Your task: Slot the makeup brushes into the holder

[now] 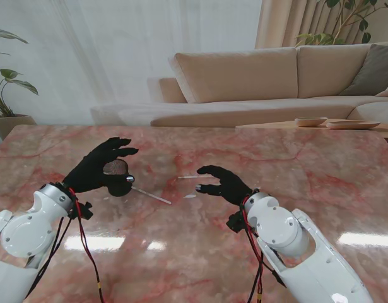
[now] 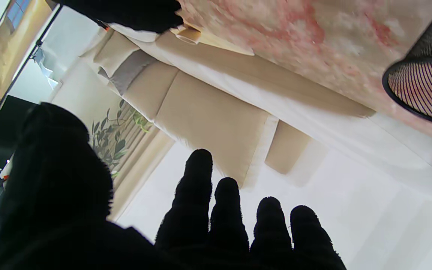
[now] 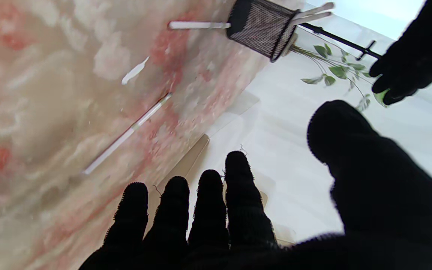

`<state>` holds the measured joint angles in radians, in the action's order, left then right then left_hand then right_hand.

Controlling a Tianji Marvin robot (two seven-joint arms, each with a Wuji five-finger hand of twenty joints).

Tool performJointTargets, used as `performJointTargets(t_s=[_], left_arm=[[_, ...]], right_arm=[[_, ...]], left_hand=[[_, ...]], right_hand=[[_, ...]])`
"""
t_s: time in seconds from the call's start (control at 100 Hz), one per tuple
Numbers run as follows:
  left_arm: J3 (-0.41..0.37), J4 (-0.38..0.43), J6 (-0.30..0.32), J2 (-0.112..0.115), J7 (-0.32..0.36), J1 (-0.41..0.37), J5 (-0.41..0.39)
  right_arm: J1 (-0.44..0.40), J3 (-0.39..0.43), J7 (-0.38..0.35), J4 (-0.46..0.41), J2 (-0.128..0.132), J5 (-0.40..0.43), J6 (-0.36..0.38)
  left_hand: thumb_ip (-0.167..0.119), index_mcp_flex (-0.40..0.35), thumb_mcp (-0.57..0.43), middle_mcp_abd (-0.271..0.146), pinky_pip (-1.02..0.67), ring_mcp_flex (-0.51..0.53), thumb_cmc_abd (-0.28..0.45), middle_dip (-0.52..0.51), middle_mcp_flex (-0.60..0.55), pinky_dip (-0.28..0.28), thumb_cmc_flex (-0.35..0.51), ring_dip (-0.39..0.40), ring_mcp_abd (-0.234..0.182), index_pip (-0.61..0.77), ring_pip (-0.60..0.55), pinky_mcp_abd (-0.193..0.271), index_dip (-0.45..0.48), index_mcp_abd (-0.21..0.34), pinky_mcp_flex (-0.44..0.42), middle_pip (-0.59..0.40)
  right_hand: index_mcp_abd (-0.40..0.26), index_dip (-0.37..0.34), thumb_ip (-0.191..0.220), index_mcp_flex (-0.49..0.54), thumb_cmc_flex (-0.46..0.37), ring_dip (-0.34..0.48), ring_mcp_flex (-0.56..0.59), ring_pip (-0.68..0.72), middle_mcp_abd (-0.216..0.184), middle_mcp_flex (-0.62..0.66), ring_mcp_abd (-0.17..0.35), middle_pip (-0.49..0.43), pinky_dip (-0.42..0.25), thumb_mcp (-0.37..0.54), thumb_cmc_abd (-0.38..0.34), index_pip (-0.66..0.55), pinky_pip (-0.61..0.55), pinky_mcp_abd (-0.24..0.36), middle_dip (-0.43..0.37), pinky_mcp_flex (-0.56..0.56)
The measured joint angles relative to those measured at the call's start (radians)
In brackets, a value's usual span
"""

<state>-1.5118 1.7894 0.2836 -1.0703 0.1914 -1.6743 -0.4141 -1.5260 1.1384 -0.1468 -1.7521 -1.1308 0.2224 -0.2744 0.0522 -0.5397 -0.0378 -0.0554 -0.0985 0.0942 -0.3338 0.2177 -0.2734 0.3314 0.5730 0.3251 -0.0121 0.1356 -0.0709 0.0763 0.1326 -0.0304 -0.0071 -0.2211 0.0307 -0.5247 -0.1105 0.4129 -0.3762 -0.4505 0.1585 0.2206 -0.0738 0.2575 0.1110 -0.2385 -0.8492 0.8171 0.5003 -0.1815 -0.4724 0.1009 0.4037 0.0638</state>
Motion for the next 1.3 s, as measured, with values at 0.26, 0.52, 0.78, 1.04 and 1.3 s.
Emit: performJointTargets(t_s=[0.26,0.52,0.78,1.04,1.3], left_arm=[[0.045,0.012,-0.002,-0.003,-0.019,-0.046,0.012],[0.065,0.021,-0.002,-0.005,-0.026,-0.063,0.007],[0.094,0.017,-0.014,-0.005,-0.027,-0.06,0.01],[0.1,0.013,-0.024,-0.01,-0.038,-0.06,0.012],[0.092,0.015,-0.028,-0.011,-0.038,-0.067,0.015]], right_arm=[[0.139,-0.103,-0.022,0.104,0.031,0.293,0.011],[0.274,-0.234,0.042,0.259,0.034,0.421,0.015],[0.402,-0.377,0.165,0.447,0.0,0.449,-0.004],[0.506,-0.498,0.254,0.6,-0.052,0.403,-0.018],[0.604,-0.614,0.326,0.795,-0.12,0.361,0.004]], left_hand=[[0.0,0.0,0.0,0.002,-0.014,0.0,0.0,-0.004,0.0,0.0,0.0,0.0,0.0,0.0,0.0,0.0,0.0,0.0,0.0,0.0],[-0.011,0.0,0.011,0.002,-0.022,0.0,0.011,-0.009,0.0,-0.014,0.0,-0.001,0.0,0.0,0.0,0.0,0.0,-0.001,0.0,0.0],[-0.011,0.0,0.011,0.002,-0.024,0.0,0.011,-0.01,0.0,-0.025,0.0,-0.001,0.0,0.0,0.0,0.0,0.0,-0.001,0.0,0.0],[-0.011,0.0,0.011,0.002,-0.024,0.0,0.011,-0.01,0.0,-0.026,0.0,-0.001,0.0,0.001,0.0,0.0,0.0,-0.001,0.0,0.0],[-0.011,0.0,0.011,0.004,-0.024,0.0,0.011,-0.01,0.0,-0.026,0.001,-0.001,0.0,0.002,0.0,0.0,0.0,-0.001,0.0,0.0]], right_hand=[[0.003,0.052,0.0,-0.035,0.021,0.0,0.043,-0.022,0.003,0.001,0.0,0.0,0.026,-0.17,0.008,0.021,0.0,0.0,-0.013,-0.015],[-0.031,0.078,0.0,-0.041,0.02,0.026,0.052,-0.027,-0.001,0.013,0.0,-0.002,0.089,-0.226,0.053,0.033,0.04,0.015,-0.024,-0.025],[-0.068,0.078,0.01,-0.019,-0.067,0.027,0.023,0.001,-0.005,0.01,0.0,-0.028,0.128,-0.197,0.089,-0.007,0.063,0.015,-0.023,-0.012],[-0.101,0.01,0.021,0.063,-0.112,0.027,0.009,0.03,-0.005,-0.003,0.001,-0.063,0.147,-0.155,0.1,-0.111,0.088,0.016,0.004,-0.009],[-0.103,-0.045,0.021,0.115,-0.13,0.027,0.011,0.094,-0.006,0.011,0.001,-0.088,0.148,-0.136,0.103,-0.155,0.074,0.014,0.013,-0.009]])
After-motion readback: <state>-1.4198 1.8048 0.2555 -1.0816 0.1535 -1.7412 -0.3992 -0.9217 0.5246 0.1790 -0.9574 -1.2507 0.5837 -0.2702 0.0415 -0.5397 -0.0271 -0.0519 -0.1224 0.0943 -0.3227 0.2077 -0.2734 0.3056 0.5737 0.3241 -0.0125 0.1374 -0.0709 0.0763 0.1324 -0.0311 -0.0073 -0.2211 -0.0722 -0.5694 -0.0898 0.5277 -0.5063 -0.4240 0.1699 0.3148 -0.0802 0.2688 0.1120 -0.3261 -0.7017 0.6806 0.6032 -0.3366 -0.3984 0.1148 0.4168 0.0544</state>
